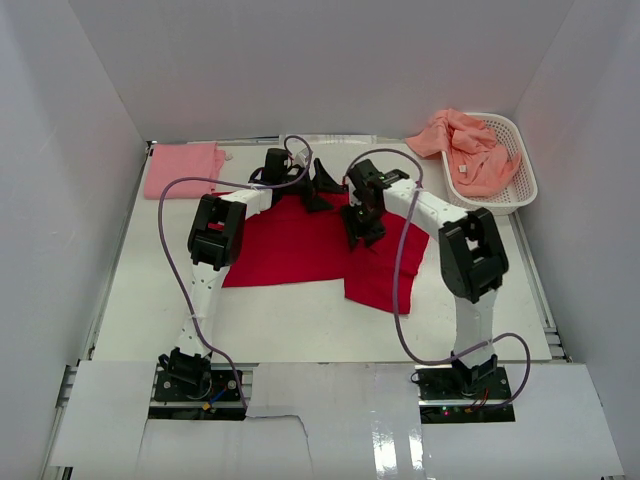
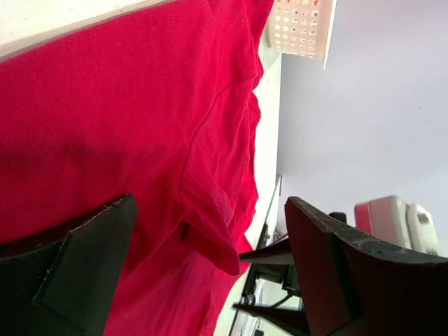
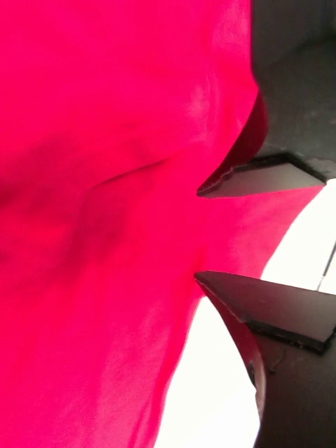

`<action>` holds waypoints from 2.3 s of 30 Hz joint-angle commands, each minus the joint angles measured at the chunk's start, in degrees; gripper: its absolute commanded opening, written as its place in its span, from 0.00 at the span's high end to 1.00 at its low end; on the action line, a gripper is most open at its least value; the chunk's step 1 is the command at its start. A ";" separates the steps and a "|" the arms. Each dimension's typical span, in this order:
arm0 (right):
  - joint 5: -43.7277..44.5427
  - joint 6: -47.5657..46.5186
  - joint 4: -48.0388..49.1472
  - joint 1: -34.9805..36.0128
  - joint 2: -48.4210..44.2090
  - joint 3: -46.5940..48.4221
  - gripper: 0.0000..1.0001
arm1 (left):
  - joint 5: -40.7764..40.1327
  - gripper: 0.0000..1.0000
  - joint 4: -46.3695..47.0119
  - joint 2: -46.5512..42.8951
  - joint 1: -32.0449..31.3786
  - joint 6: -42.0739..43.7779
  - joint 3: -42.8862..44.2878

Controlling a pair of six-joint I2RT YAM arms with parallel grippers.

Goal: Fold and stack the t-shirts
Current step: Fold the flattened tshirt in 1/3 of the way

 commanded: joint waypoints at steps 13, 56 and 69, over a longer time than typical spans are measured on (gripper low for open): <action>-7.11 28.64 41.84 -14.58 -37.91 -50.06 0.62 | 0.65 0.02 0.61 -4.41 0.64 0.15 -0.64; -10.37 26.18 46.77 -17.92 -19.71 -41.71 0.61 | 0.83 0.02 0.87 -4.15 1.08 -0.02 -0.81; -10.72 25.92 46.68 -17.92 -18.21 -40.21 0.82 | 1.09 0.02 1.04 -4.15 1.34 -0.20 -0.81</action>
